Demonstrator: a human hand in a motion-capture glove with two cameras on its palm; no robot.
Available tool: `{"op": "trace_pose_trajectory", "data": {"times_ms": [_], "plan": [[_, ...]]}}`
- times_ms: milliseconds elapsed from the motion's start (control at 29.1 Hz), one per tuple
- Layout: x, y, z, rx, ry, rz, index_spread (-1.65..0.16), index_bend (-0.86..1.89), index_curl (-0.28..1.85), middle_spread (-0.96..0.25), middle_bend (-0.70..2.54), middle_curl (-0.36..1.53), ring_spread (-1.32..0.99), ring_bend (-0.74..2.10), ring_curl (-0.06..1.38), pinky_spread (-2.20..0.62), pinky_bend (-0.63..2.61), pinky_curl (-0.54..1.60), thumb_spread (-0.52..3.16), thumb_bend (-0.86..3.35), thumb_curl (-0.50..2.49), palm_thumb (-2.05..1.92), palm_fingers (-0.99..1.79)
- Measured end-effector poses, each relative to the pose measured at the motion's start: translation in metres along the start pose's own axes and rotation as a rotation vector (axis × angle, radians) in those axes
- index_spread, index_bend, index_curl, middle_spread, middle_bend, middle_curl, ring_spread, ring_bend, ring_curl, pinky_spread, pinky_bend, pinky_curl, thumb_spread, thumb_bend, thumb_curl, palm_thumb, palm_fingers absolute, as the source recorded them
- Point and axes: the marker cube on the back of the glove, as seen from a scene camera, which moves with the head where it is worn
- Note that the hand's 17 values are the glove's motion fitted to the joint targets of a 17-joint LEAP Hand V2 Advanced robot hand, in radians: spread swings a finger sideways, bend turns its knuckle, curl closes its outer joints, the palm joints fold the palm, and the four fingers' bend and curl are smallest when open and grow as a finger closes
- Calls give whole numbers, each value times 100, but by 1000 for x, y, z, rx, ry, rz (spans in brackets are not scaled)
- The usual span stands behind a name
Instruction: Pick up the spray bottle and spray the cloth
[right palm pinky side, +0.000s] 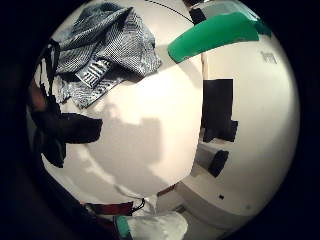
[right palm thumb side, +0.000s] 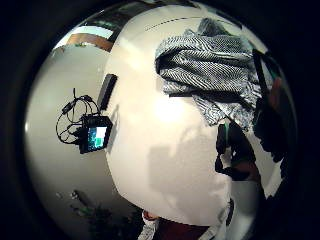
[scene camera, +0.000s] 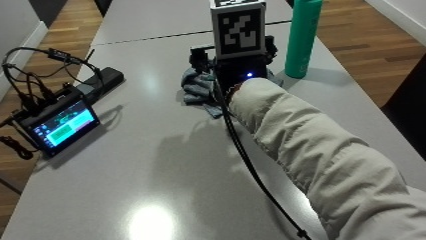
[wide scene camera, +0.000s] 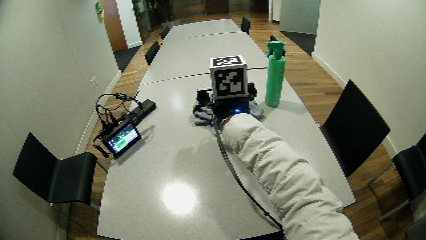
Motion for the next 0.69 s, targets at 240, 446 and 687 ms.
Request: {"op": "trace_pose_trajectory", "data": {"times_ms": [240,446,687], "plan": [[2,0,2,0,-7,9,-14,25,19,-6,53,23,-11,69,26,-17,74,26,48,39,24,78,140],[0,1,2,-7,-6,3,-17,27,27,-7,58,30,-13,73,34,-20,78,34,60,33,29,82,133],[4,13,-3,24,-45,24,-19,27,33,-7,60,36,-14,75,39,-21,80,39,67,25,34,85,130]]}}
